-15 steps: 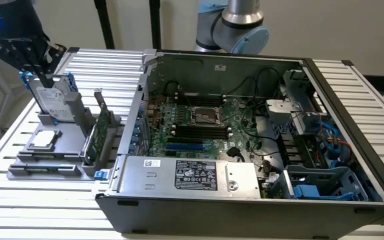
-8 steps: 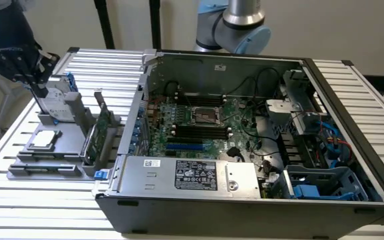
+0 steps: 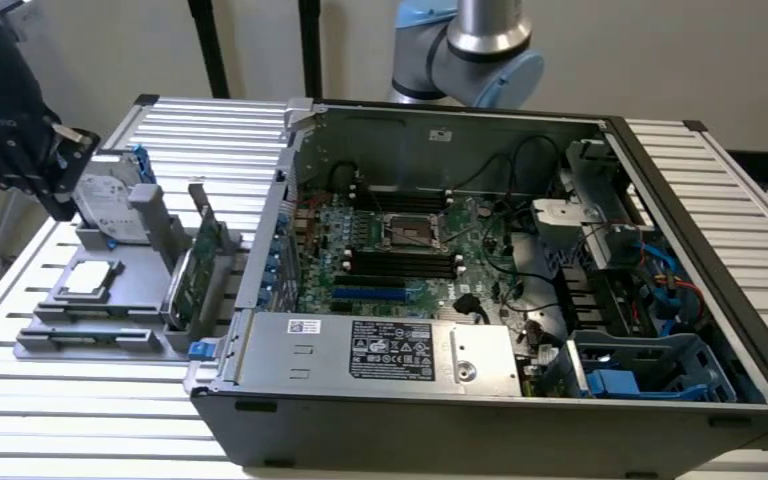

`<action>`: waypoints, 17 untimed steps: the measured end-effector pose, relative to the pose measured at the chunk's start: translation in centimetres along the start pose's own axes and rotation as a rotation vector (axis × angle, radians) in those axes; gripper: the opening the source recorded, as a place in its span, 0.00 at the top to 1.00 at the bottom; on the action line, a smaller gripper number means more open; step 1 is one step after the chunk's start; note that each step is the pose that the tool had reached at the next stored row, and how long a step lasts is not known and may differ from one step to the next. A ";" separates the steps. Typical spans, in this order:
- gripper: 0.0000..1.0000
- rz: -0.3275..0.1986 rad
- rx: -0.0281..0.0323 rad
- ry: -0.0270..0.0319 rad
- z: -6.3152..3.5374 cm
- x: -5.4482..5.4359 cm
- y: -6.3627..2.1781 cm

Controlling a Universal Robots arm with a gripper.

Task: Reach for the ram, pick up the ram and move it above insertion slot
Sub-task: 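Reach for the ram, then pick up the ram and move it above insertion slot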

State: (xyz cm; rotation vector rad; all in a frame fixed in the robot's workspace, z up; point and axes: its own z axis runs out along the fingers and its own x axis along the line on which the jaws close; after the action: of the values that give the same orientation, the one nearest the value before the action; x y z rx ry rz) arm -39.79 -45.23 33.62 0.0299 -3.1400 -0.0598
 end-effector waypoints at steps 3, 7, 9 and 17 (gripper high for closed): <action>0.89 0.000 0.0008 0.0001 -0.03 0.1 -1.36; 0.89 0.000 0.0021 0.0002 -0.08 0.2 -3.18; 0.89 0.000 0.0023 0.0001 -0.10 0.3 -3.85; 0.89 -0.047 0.0025 0.0022 -0.10 0.3 -3.88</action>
State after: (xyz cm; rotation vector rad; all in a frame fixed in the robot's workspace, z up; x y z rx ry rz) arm -39.98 -49.12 33.57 0.1043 -3.1372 -0.0558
